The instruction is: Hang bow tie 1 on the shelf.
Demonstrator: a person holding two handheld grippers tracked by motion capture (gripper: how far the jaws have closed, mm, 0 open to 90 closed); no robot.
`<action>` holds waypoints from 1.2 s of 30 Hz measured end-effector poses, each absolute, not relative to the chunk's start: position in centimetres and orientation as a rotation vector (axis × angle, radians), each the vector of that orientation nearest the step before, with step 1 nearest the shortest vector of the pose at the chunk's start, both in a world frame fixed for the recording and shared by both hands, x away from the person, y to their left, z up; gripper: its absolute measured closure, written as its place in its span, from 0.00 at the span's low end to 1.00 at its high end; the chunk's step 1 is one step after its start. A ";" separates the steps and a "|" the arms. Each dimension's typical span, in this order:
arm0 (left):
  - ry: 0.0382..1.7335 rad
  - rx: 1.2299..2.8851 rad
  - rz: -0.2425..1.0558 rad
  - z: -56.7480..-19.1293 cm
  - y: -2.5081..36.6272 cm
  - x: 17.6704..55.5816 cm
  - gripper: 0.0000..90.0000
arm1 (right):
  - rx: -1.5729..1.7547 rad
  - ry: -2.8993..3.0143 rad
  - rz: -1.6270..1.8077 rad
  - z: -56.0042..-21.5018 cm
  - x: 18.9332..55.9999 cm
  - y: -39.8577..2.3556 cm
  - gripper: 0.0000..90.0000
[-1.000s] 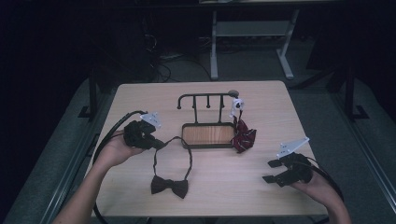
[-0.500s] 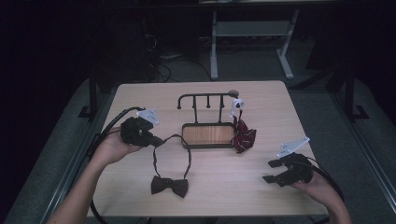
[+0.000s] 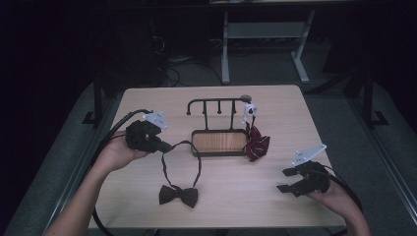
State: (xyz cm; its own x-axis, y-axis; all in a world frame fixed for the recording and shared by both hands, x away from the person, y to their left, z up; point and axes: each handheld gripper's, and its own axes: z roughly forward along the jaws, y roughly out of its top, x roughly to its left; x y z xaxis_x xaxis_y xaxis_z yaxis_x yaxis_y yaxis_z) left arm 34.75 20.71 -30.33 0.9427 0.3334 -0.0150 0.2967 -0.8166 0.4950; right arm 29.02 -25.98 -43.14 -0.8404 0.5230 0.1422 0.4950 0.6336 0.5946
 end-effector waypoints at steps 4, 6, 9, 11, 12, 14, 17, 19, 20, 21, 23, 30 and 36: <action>0.453 2.583 0.106 -29.9 20.7 34.6 1.00 | 0.873 2.800 0.999 -43.1 29.0 -26.0 0.36; 0.444 2.584 0.112 -29.6 20.7 34.6 1.00 | 0.877 2.801 1.002 -43.1 29.0 -25.9 0.36; 0.440 2.583 0.116 -29.3 20.7 34.6 1.00 | 0.877 2.802 1.002 -43.1 29.0 -25.9 0.36; 0.436 2.583 0.122 -29.0 20.7 34.6 1.00 | 0.877 2.802 1.001 -43.1 29.0 -25.9 0.36; 0.437 2.584 0.123 -28.9 20.7 34.6 1.00 | 0.878 2.802 1.000 -43.1 29.0 -25.9 0.36; 0.432 2.588 0.129 -28.6 20.6 34.6 1.00 | 0.880 2.801 0.997 -43.1 29.0 -25.9 0.36; 0.431 2.591 0.133 -28.4 20.5 34.7 1.00 | 0.879 2.802 0.998 -43.1 29.0 -25.9 0.36; 0.431 2.589 0.132 -28.2 20.5 34.7 1.00 | 0.879 2.802 0.996 -43.2 29.0 -25.9 0.36; 0.430 2.591 0.134 -28.1 20.5 34.7 1.00 | 0.879 2.802 0.997 -43.2 29.0 -25.9 0.36; 0.426 2.590 0.137 -28.0 20.5 34.7 1.00 | 0.876 2.802 0.998 -43.2 29.0 -25.9 0.36; 0.427 2.586 0.134 -27.9 20.5 34.7 1.00 | 0.877 2.802 0.999 -43.1 29.0 -25.9 0.36; 0.411 2.591 0.131 -27.2 20.1 35.0 1.00 | 0.879 2.806 0.996 -43.2 29.0 -25.8 0.36; 0.412 2.594 0.142 -26.5 19.8 35.4 1.00 | 0.879 2.804 0.998 -43.1 29.0 -25.9 0.36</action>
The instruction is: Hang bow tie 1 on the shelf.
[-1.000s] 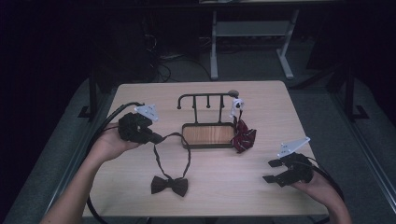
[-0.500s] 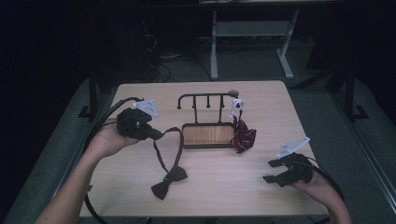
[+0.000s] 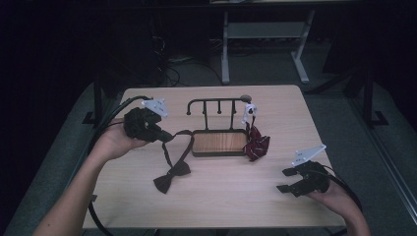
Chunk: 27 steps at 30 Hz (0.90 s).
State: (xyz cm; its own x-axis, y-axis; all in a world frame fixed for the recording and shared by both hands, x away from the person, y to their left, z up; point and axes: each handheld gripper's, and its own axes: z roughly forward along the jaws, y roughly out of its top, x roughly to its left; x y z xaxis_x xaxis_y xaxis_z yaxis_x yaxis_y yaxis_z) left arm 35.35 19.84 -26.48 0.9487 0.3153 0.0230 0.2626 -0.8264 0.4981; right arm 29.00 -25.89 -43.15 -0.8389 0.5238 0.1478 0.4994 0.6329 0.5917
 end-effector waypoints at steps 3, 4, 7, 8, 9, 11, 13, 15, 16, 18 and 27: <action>0.420 2.595 0.142 -26.2 19.7 35.6 1.00 | 0.876 2.804 1.000 -43.1 29.0 -26.0 0.36; 0.417 2.596 0.147 -26.2 19.7 35.8 1.00 | 0.874 2.803 0.998 -43.1 29.0 -26.0 0.36; 0.422 2.598 0.146 -26.0 19.6 36.1 1.00 | 0.870 2.804 0.997 -43.1 29.0 -26.0 0.36; 0.421 2.601 0.147 -26.0 19.5 36.2 1.00 | 0.871 2.804 0.996 -43.1 29.0 -26.0 0.36; 0.427 2.599 0.144 -25.9 19.5 36.3 1.00 | 0.870 2.804 0.995 -43.1 29.0 -26.0 0.36; 0.432 2.595 0.138 -25.9 19.5 36.6 1.00 | 0.875 2.805 0.995 -43.1 29.0 -26.0 0.36; 0.429 2.595 0.135 -25.7 19.5 36.7 1.00 | 0.875 2.805 0.996 -43.1 29.0 -26.0 0.36; 0.422 2.595 0.138 -25.6 19.4 36.8 1.00 | 0.875 2.805 0.995 -43.1 29.0 -26.0 0.36; 0.427 2.595 0.135 -25.6 19.3 36.8 1.00 | 0.875 2.805 0.995 -43.1 29.0 -25.9 0.36; 0.420 2.599 0.138 -25.6 19.2 36.8 1.00 | 0.877 2.806 0.994 -43.1 29.0 -26.0 0.36; 0.419 2.613 0.144 -25.1 18.9 37.6 1.00 | 0.878 2.804 1.000 -43.1 29.1 -26.1 0.36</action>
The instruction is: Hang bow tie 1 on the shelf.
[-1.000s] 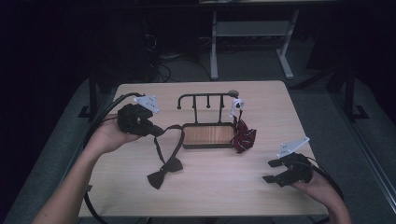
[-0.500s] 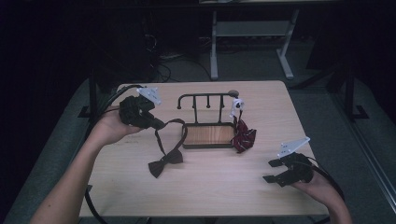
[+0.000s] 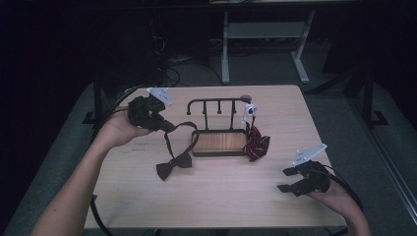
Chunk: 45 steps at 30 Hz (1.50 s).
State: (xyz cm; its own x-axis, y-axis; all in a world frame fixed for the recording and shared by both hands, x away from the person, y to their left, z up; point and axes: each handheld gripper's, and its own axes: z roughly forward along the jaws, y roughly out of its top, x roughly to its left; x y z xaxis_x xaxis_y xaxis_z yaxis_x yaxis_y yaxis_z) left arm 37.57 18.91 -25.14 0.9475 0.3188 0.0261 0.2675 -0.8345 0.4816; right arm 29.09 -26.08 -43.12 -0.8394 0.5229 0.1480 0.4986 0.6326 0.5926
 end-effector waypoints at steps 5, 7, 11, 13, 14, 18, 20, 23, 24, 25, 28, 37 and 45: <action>0.411 2.620 0.144 -24.8 18.7 38.0 1.00 | 0.889 2.800 1.003 -43.1 29.1 -26.2 0.36; 0.417 2.611 0.145 -24.7 18.6 38.1 1.00 | 0.877 2.799 1.004 -43.2 29.1 -26.3 0.36; 0.417 2.616 0.143 -24.6 18.5 38.5 1.00 | 0.885 2.798 1.006 -43.2 29.2 -26.4 0.36; 0.411 2.617 0.145 -24.6 18.4 38.6 1.00 | 0.888 2.798 1.008 -43.2 29.2 -26.5 0.36; 0.418 2.614 0.141 -24.6 18.4 38.6 1.00 | 0.892 2.797 1.009 -43.2 29.2 -26.5 0.36; 0.414 2.621 0.139 -24.6 18.4 38.9 1.00 | 0.894 2.801 1.009 -43.3 29.2 -26.5 0.36; 0.413 2.625 0.142 -24.4 18.4 39.1 1.00 | 0.892 2.801 1.010 -43.4 29.2 -26.5 0.36; 0.411 2.625 0.143 -24.2 18.4 39.3 1.00 | 0.884 2.799 1.010 -43.3 29.3 -26.6 0.36; 0.416 2.625 0.143 -24.2 18.4 39.3 1.00 | 0.886 2.796 1.009 -43.3 29.3 -26.7 0.36; 0.414 2.626 0.149 -24.2 18.4 39.3 1.00 | 0.886 2.793 1.011 -43.3 29.2 -26.7 0.36; 0.417 2.637 0.153 -24.1 18.4 39.6 1.00 | 0.899 2.788 1.014 -43.1 29.2 -26.7 0.36; 0.435 2.635 0.156 -23.8 18.8 40.1 1.00 | 0.887 2.785 1.017 -43.1 29.2 -26.8 0.36; 0.436 2.647 0.155 -23.5 18.5 40.8 1.00 | 0.895 2.793 1.014 -43.2 29.2 -26.6 0.36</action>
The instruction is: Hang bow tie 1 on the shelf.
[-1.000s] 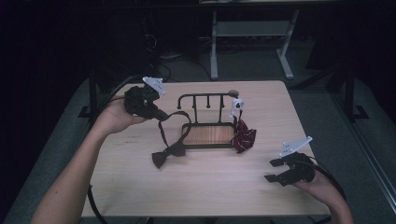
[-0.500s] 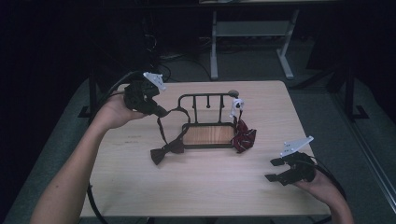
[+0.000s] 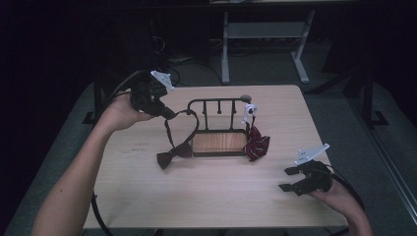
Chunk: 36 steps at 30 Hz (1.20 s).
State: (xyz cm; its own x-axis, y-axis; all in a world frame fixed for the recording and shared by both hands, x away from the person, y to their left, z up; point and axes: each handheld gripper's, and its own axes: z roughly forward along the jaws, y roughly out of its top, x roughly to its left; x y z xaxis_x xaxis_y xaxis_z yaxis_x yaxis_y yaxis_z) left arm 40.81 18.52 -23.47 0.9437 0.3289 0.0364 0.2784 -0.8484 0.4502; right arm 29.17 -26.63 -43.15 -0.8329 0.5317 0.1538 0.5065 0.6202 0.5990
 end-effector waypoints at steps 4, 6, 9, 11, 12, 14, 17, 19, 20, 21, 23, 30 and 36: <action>0.447 2.654 0.147 -23.5 18.3 41.4 1.00 | 0.896 2.790 1.015 -43.1 29.2 -26.7 0.36; 0.441 2.661 0.142 -23.5 18.2 41.6 1.00 | 0.884 2.795 1.012 -43.2 29.2 -26.6 0.36; 0.452 2.677 0.140 -23.5 18.0 42.1 1.00 | 0.893 2.802 1.008 -43.2 29.2 -26.5 0.36; 0.472 2.673 0.141 -23.5 18.0 42.4 1.00 | 0.883 2.798 1.011 -43.2 29.2 -26.5 0.36; 0.474 2.671 0.139 -23.5 18.0 42.6 1.00 | 0.884 2.798 1.010 -43.2 29.2 -26.6 0.36; 0.479 2.671 0.134 -23.5 17.9 43.0 1.00 | 0.891 2.796 1.012 -43.1 29.1 -26.7 0.37; 0.481 2.698 0.138 -23.6 17.7 43.5 1.00 | 0.881 2.796 1.013 -43.2 29.2 -26.7 0.37; 0.481 2.693 0.132 -23.5 17.6 43.8 1.00 | 0.881 2.800 1.008 -43.2 29.2 -26.7 0.37; 0.483 2.698 0.129 -23.5 17.5 43.9 1.00 | 0.880 2.801 1.008 -43.2 29.2 -26.7 0.37; 0.482 2.704 0.129 -23.5 17.5 44.0 1.00 | 0.878 2.802 1.008 -43.2 29.2 -26.7 0.37; 0.498 2.708 0.129 -23.6 17.5 44.3 1.00 | 0.879 2.803 1.008 -43.2 29.2 -26.7 0.37; 0.533 2.727 0.121 -24.2 17.7 45.2 0.99 | 0.875 2.796 1.014 -43.1 29.1 -26.8 0.37; 0.556 2.742 0.120 -24.7 17.5 45.7 0.99 | 0.880 2.795 1.015 -43.1 29.1 -26.9 0.37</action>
State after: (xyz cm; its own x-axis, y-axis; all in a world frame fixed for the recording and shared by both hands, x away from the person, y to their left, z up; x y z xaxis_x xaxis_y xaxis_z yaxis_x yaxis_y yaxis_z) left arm 45.65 17.53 -24.70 0.9199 0.3919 0.0150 0.3632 -0.8658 0.3442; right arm 29.09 -26.87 -43.07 -0.8381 0.5246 0.1495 0.4983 0.6247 0.6013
